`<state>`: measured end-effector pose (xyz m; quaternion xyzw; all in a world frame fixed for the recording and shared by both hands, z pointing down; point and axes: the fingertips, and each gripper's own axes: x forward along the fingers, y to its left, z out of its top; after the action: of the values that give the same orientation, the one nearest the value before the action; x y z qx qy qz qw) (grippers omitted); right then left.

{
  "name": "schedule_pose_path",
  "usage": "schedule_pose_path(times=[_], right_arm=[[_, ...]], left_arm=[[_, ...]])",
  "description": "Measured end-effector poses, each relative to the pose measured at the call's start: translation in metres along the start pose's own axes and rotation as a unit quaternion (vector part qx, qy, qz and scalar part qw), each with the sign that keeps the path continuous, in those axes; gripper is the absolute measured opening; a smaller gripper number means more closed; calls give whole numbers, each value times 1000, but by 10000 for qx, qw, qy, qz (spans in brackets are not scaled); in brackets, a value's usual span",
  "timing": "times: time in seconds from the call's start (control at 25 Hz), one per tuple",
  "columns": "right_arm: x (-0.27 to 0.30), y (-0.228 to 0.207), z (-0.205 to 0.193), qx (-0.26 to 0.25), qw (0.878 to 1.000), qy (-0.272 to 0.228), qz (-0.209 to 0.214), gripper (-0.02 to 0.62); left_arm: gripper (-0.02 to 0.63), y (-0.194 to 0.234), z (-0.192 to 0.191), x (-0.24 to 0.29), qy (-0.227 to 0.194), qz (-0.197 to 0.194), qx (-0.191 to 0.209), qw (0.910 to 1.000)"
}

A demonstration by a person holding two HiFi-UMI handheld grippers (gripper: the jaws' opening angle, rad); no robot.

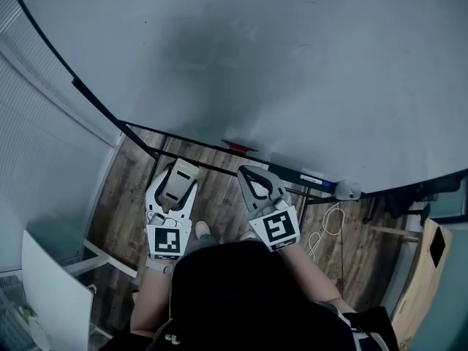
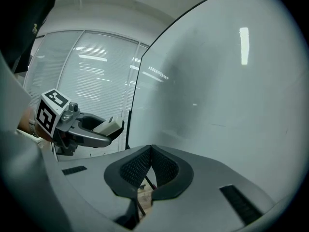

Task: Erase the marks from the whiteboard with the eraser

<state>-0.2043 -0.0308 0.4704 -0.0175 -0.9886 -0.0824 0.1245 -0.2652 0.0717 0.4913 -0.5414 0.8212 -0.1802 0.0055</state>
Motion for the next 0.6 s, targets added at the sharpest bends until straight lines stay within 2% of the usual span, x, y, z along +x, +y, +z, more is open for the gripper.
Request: schedule_pose_path(times=[0.28, 0.6], right_arm=[[-9, -1, -4, -3, 10000, 20, 51, 29], [-25, -9, -11, 142, 9998, 93, -55, 28]], left_arm=[[265, -9, 4, -10, -42, 57, -32, 10000], [265, -26, 15, -2, -89, -153, 206, 9996]])
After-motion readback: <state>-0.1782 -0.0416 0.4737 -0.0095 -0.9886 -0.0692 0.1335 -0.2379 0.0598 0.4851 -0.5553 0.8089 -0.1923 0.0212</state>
